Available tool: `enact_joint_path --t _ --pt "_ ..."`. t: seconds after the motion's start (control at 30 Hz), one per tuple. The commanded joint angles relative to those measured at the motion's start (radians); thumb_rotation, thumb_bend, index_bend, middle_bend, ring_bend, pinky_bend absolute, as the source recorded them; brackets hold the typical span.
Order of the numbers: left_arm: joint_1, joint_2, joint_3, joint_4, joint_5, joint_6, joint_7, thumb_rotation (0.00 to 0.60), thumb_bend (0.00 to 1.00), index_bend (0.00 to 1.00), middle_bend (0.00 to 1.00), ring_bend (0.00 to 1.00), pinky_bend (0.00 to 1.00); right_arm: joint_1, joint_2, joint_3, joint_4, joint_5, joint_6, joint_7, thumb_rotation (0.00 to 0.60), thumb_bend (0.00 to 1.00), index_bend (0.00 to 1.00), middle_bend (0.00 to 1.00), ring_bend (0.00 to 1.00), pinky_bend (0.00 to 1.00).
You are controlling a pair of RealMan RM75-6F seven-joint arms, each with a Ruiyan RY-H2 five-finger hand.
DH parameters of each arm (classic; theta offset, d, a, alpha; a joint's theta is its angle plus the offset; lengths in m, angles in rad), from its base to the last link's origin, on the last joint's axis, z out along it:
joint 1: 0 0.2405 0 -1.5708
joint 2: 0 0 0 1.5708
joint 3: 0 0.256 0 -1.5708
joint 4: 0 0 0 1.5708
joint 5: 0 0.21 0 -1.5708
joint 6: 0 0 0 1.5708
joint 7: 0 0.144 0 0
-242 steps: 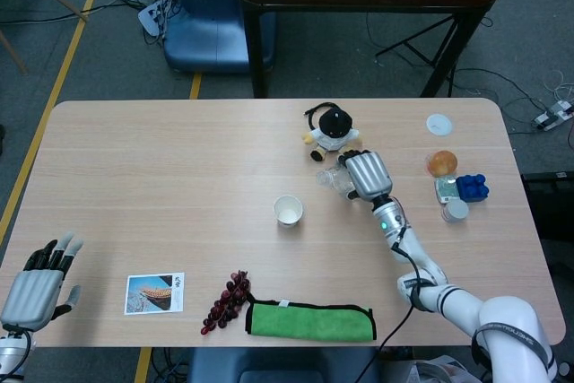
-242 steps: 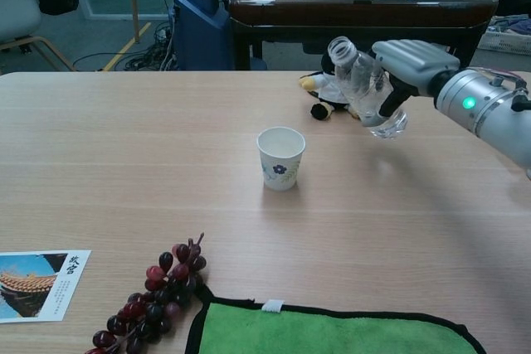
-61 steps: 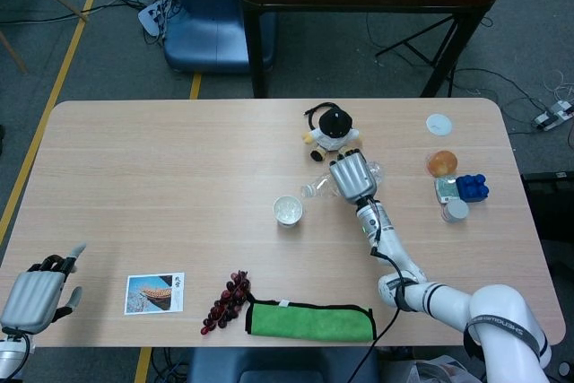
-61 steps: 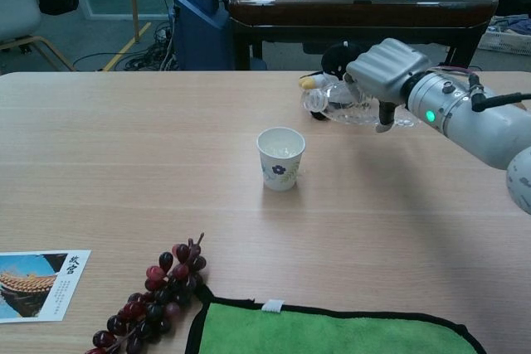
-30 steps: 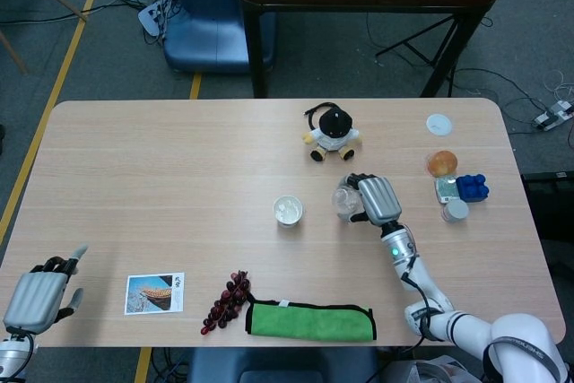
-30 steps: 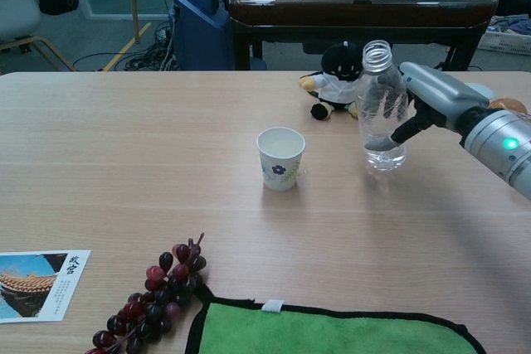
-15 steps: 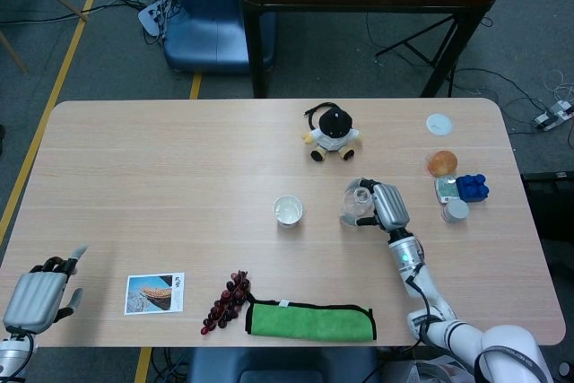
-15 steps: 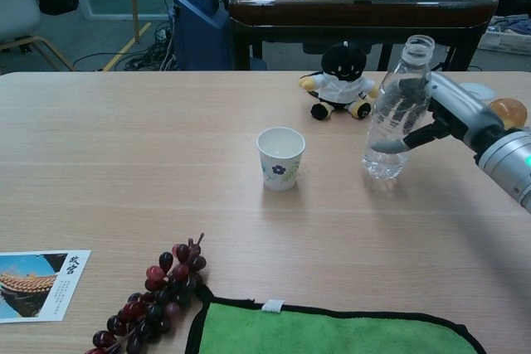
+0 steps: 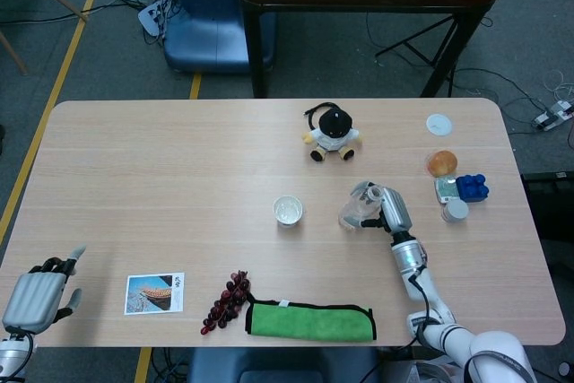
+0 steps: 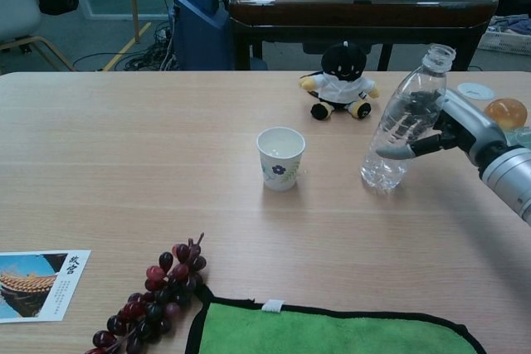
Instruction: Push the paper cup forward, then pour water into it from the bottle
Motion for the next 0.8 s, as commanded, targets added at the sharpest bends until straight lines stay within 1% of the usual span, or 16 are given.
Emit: enact_joint_path --t 0.03,0.17,0.23,0.33,0.47,0.57,0.67,0.8 --pt "0.001 0.000 0.000 -0.001 -0.001 0.001 0.000 0.600 0.37 0.12 0.40 0.25 0.41 0.003 -0.009 -0.002 0.019 -0.006 -0.012 0.015 0.600 0.17 0.61 0.60 0.48 0.51" --pt "0.002 0.001 0.000 -0.003 0.000 0.004 0.001 0.600 0.38 0.12 0.40 0.25 0.41 0.008 -0.012 -0.007 0.033 -0.015 -0.022 0.026 0.600 0.15 0.61 0.57 0.46 0.51" --pt "0.002 0.002 0.000 -0.003 0.000 0.005 0.002 0.600 0.37 0.12 0.40 0.25 0.41 0.010 -0.010 -0.013 0.036 -0.021 -0.029 0.029 0.600 0.13 0.59 0.55 0.44 0.51" --pt "0.002 0.001 0.000 -0.002 -0.002 0.003 0.002 0.600 0.38 0.12 0.40 0.25 0.41 0.011 -0.003 -0.021 0.038 -0.030 -0.034 0.030 0.600 0.09 0.52 0.48 0.38 0.50" --pt "0.003 0.003 0.000 -0.003 -0.002 0.006 -0.001 0.600 0.37 0.12 0.40 0.25 0.41 0.010 0.010 -0.033 0.031 -0.040 -0.049 0.037 0.600 0.03 0.42 0.36 0.29 0.44" --pt "0.003 0.003 0.000 -0.001 -0.003 0.005 0.001 0.600 0.38 0.12 0.40 0.25 0.41 0.006 0.026 -0.043 0.014 -0.049 -0.052 0.040 0.600 0.00 0.33 0.28 0.22 0.39" --pt "0.003 0.002 0.001 -0.002 -0.002 0.005 0.003 0.600 0.37 0.12 0.40 0.25 0.41 0.001 0.043 -0.047 -0.004 -0.054 -0.047 0.025 0.600 0.00 0.28 0.23 0.18 0.35" --pt "0.003 0.001 0.002 -0.002 -0.001 0.006 0.006 0.600 0.37 0.12 0.40 0.25 0.41 -0.003 0.076 -0.053 -0.043 -0.060 -0.048 0.006 0.600 0.00 0.22 0.19 0.16 0.32"
